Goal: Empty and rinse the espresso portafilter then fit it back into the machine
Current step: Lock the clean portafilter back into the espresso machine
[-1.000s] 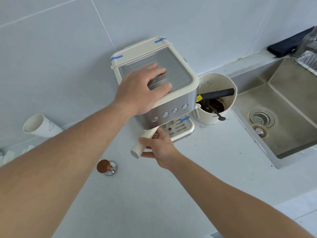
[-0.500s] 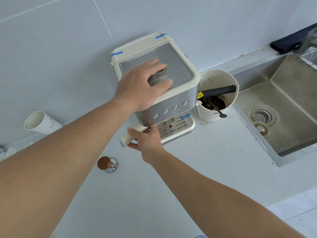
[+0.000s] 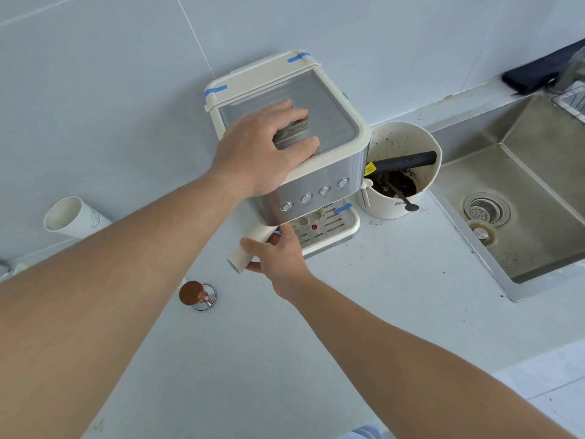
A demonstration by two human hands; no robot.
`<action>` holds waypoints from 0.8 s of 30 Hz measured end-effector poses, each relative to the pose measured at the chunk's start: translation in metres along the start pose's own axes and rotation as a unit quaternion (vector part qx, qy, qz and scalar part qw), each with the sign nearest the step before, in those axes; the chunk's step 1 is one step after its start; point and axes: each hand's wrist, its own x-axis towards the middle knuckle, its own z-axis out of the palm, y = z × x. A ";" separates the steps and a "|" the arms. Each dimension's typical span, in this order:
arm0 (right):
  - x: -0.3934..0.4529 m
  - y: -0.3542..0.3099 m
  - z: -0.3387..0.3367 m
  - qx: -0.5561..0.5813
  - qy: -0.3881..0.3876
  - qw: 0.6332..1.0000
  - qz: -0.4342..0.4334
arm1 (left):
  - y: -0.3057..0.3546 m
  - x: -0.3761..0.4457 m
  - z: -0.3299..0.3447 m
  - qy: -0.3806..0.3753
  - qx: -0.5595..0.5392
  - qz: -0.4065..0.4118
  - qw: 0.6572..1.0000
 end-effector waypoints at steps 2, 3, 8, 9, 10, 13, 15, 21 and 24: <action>0.003 -0.001 0.003 -0.007 0.012 1.000 -0.001 | 0.000 0.000 0.000 -0.001 -0.001 0.002 1.000; 0.004 -0.001 0.006 -0.006 0.016 1.000 -0.002 | 0.000 0.000 0.000 0.000 -0.002 0.002 1.000; 0.002 0.002 0.010 0.022 0.011 1.000 -0.013 | 0.001 0.000 0.000 0.001 -0.003 -0.001 1.000; -0.001 0.002 0.006 0.016 0.006 1.000 -0.014 | 0.001 0.000 0.000 0.002 -0.003 -0.002 1.000; -0.003 0.002 0.001 0.013 -0.002 1.000 -0.014 | 0.001 0.000 0.000 0.003 -0.004 -0.003 1.000; -0.014 0.000 -0.018 0.016 -0.034 0.999 -0.007 | 0.001 0.000 0.000 0.006 -0.005 -0.005 1.000; -0.022 -0.004 -0.031 0.026 -0.053 0.998 0.000 | 0.001 0.000 0.000 0.007 -0.007 -0.004 1.000; -0.034 -0.023 -0.060 -0.039 -0.039 0.998 0.031 | 0.000 0.000 0.001 0.004 -0.002 -0.003 1.000; -0.033 -0.026 -0.053 -0.086 -0.001 0.995 0.055 | 0.000 -0.002 0.000 0.001 -0.001 0.005 1.000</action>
